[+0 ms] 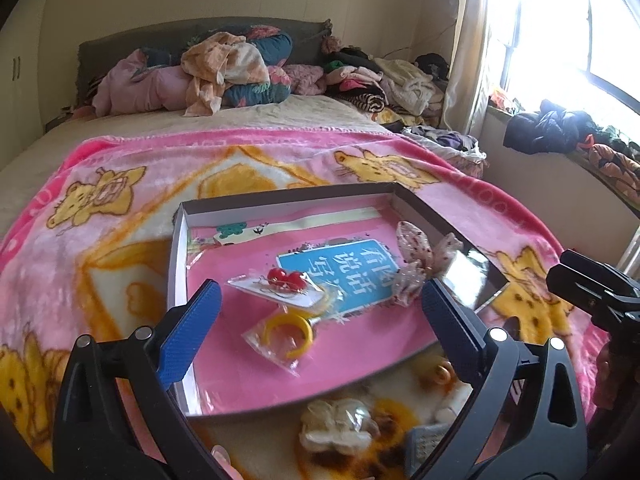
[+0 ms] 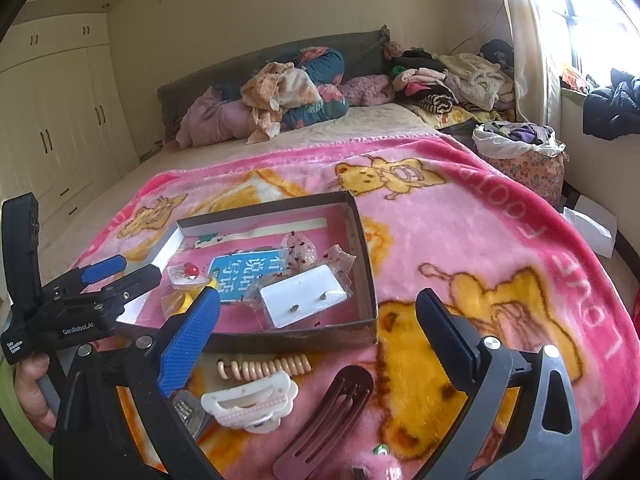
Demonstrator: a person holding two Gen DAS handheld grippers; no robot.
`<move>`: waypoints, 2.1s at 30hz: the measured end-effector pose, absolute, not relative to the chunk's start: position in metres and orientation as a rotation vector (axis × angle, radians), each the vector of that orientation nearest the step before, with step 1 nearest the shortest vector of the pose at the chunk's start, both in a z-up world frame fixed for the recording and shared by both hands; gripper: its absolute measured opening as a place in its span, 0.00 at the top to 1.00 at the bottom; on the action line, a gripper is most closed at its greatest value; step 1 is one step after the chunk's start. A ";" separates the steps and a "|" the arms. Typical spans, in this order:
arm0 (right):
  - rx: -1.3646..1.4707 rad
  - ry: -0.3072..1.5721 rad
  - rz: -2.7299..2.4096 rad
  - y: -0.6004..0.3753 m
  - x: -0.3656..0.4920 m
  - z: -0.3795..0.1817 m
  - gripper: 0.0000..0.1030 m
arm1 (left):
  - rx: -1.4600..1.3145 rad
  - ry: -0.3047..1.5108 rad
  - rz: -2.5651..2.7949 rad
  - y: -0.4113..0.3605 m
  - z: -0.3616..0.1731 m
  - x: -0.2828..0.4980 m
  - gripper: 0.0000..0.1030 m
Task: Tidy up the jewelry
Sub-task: 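Withdraw both grippers from the box toward the remaining jewelry, then grasp the clear hair-pin box with the left gripper while the right gripper grasps the pink fluffy clip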
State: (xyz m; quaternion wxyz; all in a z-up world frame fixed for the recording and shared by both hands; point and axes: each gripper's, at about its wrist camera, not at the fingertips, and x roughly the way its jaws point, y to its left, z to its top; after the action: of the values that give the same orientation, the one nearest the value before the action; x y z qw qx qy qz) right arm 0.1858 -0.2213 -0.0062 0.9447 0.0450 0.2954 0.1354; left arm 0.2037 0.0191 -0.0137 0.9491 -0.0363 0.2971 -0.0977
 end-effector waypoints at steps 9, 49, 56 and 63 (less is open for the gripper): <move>0.096 0.576 0.282 -0.224 0.163 0.000 0.07 | -0.063 0.583 -0.214 0.011 -0.010 0.180 0.11; 0.083 0.572 0.259 -0.245 0.101 -0.008 0.07 | -0.010 0.563 -0.291 -0.022 -0.016 0.118 0.11; 0.083 0.592 0.242 -0.254 0.099 -0.017 0.07 | 0.008 0.583 -0.307 -0.028 -0.023 0.115 0.11; 0.091 0.614 0.222 -0.261 0.096 -0.027 0.07 | 0.025 0.600 -0.328 -0.036 -0.031 0.111 0.11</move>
State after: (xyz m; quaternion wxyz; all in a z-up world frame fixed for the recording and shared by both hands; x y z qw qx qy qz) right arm 0.0962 -0.2608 -0.0268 0.9462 0.0447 0.3015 0.1091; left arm 0.1115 -0.0356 -0.0312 0.9420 0.0122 0.2943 -0.1610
